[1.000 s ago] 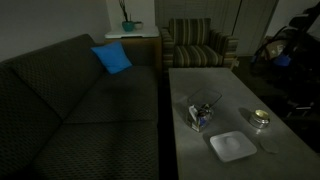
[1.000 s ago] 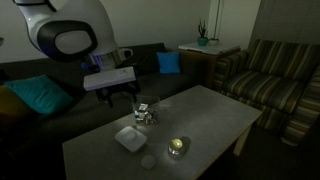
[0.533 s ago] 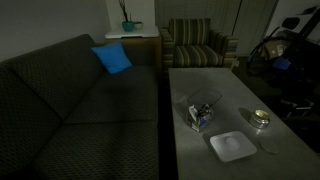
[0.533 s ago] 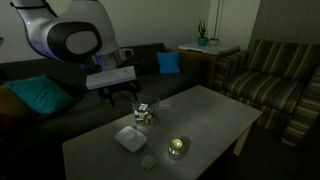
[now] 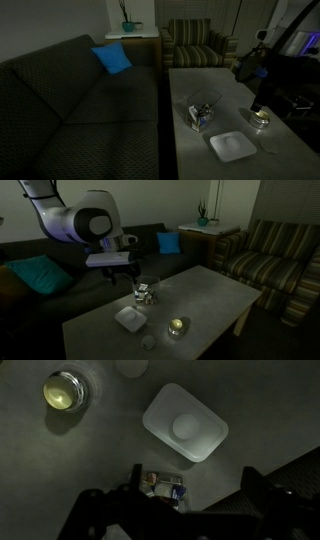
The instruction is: Put the white lid on top of the clear storage jar then press down the button on the lid
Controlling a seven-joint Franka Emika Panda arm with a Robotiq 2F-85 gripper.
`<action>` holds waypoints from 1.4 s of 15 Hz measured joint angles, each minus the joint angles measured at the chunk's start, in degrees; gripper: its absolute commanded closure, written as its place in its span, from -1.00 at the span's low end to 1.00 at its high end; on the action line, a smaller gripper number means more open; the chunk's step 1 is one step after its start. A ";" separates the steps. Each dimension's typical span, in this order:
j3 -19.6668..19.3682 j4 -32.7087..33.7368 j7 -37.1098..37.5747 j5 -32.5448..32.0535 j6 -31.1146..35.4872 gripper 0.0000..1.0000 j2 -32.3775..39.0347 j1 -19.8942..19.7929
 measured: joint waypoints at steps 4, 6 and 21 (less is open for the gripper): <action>0.76 8.81 8.04 -0.41 -6.50 -1.00 7.96 1.06; 2.64 12.92 7.74 -0.77 -8.40 -1.00 12.45 -0.38; 5.27 18.37 8.94 -2.23 -9.59 -1.00 18.24 -2.80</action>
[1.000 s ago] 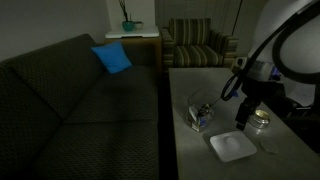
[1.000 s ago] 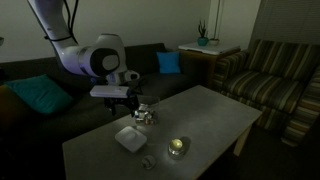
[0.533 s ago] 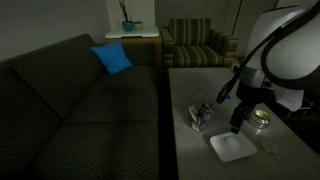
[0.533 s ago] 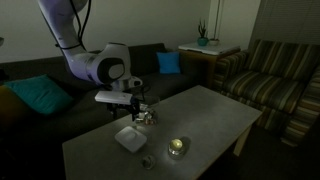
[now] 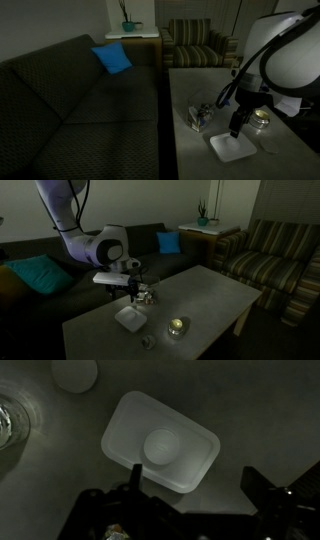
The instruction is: Put the white lid on top of the clear storage jar then press down the button on the lid
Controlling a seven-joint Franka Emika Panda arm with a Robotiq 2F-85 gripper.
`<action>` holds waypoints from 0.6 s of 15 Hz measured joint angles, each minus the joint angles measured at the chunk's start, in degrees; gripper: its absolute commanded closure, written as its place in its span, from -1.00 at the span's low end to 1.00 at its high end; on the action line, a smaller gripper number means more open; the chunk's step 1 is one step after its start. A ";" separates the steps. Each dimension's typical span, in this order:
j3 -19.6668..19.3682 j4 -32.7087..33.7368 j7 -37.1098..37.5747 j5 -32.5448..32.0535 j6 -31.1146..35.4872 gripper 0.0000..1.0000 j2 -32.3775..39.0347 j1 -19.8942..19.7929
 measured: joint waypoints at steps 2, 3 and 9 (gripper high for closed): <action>-0.80 0.44 0.92 -0.18 0.08 -1.00 0.99 0.97; -1.14 0.74 1.15 -0.33 0.15 -1.00 1.64 1.33; -2.28 3.93 1.39 -1.80 2.02 -1.00 6.60 2.01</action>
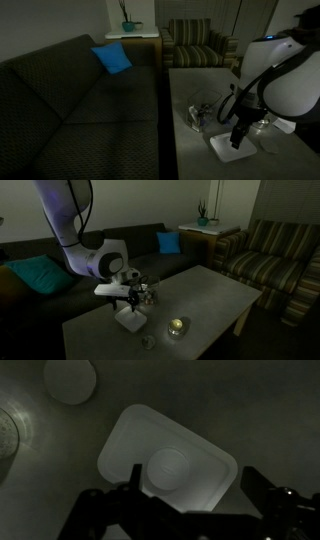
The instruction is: Put the white lid on top of the clear storage jar then press down the button on the lid
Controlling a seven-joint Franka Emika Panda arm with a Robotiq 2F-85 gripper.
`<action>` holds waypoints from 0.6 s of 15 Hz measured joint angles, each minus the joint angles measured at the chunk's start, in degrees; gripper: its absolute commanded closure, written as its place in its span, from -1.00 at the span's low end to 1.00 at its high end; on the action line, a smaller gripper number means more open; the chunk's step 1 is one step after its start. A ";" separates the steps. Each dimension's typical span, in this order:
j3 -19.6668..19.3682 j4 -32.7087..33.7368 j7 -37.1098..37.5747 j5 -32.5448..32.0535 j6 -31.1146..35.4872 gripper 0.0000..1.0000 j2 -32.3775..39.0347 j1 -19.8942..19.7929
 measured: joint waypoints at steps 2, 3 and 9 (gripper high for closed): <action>-0.12 1.44 0.30 0.00 2.93 -1.00 2.04 -0.14; -0.14 2.13 0.67 0.01 4.45 -1.00 3.03 -0.33; -2.08 7.69 5.18 0.20 6.87 -1.00 8.33 -0.25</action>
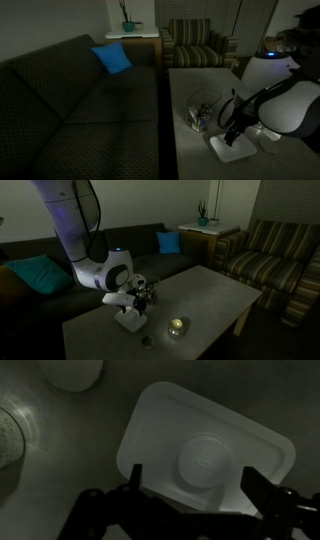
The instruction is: Put the white lid on top of the clear storage jar then press down the button on the lid
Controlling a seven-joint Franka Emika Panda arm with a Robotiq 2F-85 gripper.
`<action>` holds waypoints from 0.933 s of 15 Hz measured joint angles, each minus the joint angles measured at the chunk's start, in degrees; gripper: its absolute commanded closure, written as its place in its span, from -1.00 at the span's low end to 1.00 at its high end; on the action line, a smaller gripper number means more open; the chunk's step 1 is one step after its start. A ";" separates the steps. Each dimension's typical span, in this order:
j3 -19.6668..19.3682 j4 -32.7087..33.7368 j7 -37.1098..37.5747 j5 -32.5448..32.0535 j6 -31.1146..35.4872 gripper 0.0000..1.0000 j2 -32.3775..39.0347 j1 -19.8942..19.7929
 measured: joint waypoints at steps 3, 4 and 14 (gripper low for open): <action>0.07 3.42 1.18 0.20 -0.06 -1.00 2.62 -0.29; 0.61 4.44 1.18 0.32 -0.11 -1.00 3.41 -0.68; 4.08 7.79 1.27 0.56 0.03 -1.00 5.94 -3.60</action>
